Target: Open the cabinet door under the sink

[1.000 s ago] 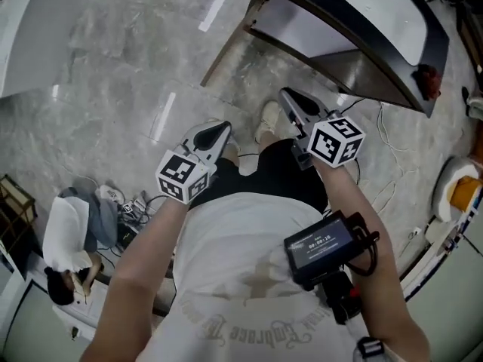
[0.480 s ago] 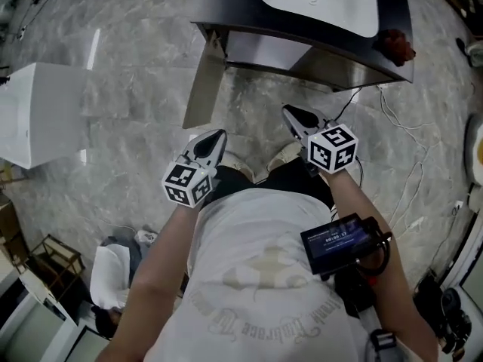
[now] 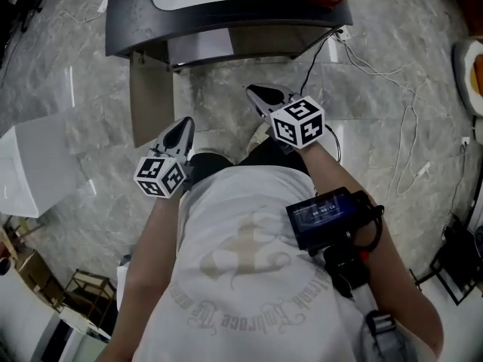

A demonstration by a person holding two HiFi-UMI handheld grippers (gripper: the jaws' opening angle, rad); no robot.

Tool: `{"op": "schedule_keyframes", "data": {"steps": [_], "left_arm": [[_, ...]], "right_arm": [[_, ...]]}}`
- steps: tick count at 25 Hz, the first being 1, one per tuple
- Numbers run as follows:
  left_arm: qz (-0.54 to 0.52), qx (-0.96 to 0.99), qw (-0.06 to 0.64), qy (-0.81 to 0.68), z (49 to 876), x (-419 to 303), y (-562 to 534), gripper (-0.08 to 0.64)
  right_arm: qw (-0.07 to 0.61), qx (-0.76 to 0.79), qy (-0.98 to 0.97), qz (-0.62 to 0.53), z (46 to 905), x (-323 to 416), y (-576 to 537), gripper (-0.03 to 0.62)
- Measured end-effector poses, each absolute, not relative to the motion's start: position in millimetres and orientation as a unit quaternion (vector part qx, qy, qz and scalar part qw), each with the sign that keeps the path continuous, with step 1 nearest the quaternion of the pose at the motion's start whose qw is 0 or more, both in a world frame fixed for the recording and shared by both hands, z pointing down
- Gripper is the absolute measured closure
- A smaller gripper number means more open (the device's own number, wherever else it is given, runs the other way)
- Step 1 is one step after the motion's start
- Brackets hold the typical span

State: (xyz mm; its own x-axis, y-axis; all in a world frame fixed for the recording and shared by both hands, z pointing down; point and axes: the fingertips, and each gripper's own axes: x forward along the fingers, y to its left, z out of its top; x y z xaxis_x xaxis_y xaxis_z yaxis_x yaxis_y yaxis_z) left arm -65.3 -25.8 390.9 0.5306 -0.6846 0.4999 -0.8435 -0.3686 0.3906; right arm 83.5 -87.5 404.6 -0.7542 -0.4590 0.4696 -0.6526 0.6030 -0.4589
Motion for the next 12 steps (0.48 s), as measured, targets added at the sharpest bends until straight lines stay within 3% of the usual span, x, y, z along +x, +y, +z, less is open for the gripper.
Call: {"op": "schedule_keyframes", "data": {"steps": [12], "left_arm": [[0.214,0.855,0.305,-0.362,427.5,5.8,-64.2,0.549]], "right_arm": [[0.141,0.402,-0.831,0.359,433.3,160.7,-83.3,0.561]]}}
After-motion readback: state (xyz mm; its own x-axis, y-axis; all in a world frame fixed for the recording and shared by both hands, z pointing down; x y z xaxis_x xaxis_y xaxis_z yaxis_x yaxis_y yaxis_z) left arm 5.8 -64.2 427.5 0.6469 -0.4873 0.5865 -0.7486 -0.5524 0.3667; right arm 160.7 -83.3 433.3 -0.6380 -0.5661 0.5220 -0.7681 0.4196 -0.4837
